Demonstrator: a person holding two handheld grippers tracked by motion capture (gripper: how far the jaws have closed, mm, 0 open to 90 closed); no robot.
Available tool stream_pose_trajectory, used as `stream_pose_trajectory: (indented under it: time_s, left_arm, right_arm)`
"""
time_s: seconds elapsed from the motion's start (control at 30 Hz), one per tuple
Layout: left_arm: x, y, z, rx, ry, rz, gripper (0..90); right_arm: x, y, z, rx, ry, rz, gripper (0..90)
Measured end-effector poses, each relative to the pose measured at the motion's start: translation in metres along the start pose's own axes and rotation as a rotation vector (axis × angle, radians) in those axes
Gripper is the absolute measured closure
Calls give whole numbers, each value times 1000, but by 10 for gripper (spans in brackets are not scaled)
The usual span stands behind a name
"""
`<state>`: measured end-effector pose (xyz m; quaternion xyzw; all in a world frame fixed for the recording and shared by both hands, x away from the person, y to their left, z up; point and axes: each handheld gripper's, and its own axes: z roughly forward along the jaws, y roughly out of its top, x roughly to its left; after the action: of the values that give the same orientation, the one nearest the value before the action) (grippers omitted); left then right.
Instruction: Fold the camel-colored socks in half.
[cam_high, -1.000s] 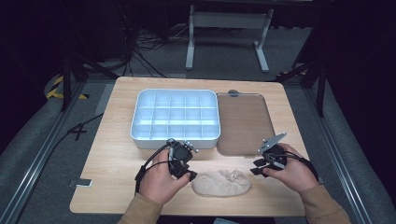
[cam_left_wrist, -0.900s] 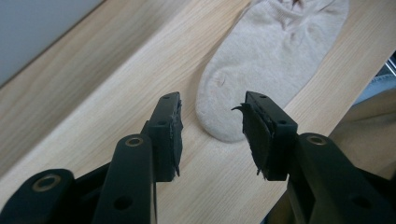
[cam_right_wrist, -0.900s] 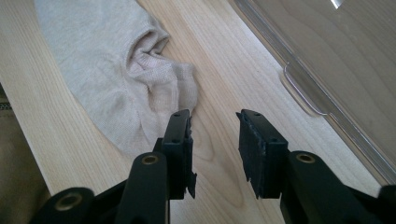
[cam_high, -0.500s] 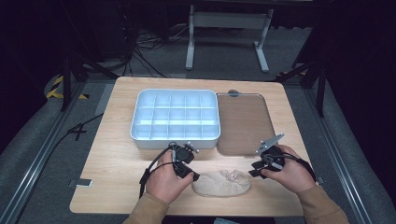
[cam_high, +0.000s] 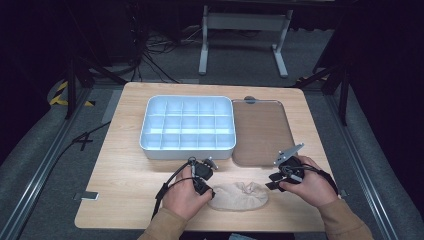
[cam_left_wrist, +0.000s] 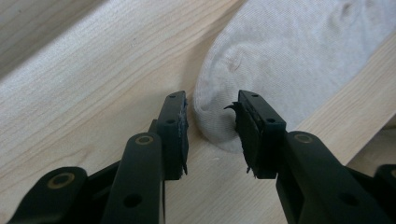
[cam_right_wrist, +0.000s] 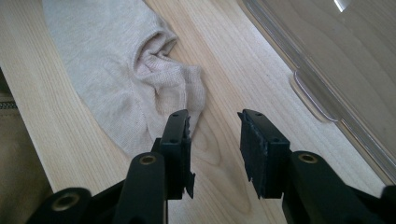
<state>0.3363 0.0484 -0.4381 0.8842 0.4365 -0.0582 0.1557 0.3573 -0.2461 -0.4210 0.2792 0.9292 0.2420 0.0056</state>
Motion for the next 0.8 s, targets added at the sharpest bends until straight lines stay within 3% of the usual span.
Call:
stream_pose_trajectory:
  time_s: [0.37,0.47,0.63,0.77,0.8]
  left_arm:
    - [-14,3,6,42,86,14,662]
    - [-18,3,7,51,96,31,724]
    - [-17,2,7,37,57,34,833]
    - [-16,1,6,32,41,21,854]
    - [-14,2,5,34,47,34,855]
  right_arm:
    - [1,0,0,-5,-6,-1,627]
    - [1,0,0,-5,-9,-3,626]
    - [2,1,0,-8,-11,-6,626]
    - [3,2,1,-12,-10,-11,630]
    - [4,2,2,-16,-11,-15,636]
